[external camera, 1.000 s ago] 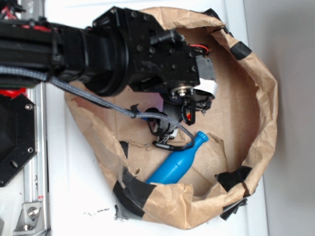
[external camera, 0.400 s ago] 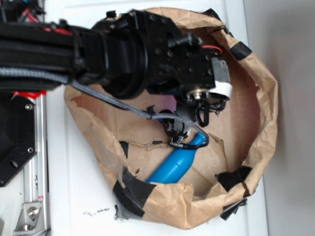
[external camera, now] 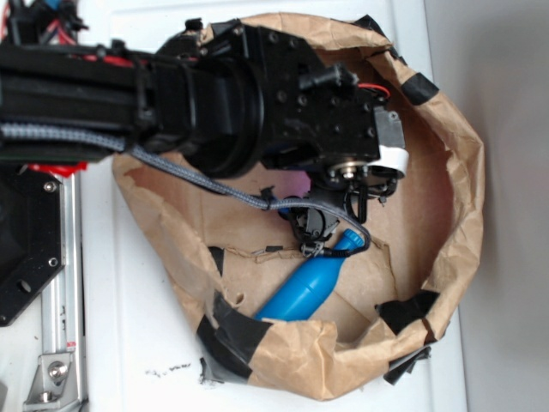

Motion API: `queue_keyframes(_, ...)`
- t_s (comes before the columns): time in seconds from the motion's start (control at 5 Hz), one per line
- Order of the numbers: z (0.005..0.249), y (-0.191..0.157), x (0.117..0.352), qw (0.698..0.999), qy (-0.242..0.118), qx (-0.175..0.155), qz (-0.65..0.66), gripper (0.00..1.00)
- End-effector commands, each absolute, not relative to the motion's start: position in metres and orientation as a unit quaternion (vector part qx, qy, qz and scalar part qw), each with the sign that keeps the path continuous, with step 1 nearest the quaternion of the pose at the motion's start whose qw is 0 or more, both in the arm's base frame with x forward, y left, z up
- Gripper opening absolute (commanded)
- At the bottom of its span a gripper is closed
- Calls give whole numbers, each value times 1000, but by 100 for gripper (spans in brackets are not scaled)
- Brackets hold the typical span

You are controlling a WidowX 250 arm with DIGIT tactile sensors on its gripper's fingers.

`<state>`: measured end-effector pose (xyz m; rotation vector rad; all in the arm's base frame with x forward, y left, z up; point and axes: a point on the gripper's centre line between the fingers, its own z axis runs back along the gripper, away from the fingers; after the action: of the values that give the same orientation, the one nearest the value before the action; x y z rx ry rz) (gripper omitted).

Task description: Grab the yellow duck.

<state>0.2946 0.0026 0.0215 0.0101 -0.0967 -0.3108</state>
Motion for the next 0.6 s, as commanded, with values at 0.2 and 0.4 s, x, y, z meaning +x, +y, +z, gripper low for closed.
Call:
queue_keyframes(0.2, 175, 13, 245, 984, -74, -27, 160, 0)
queue_keyframes(0.4, 189, -1, 250, 984, -52, 1, 172, 0)
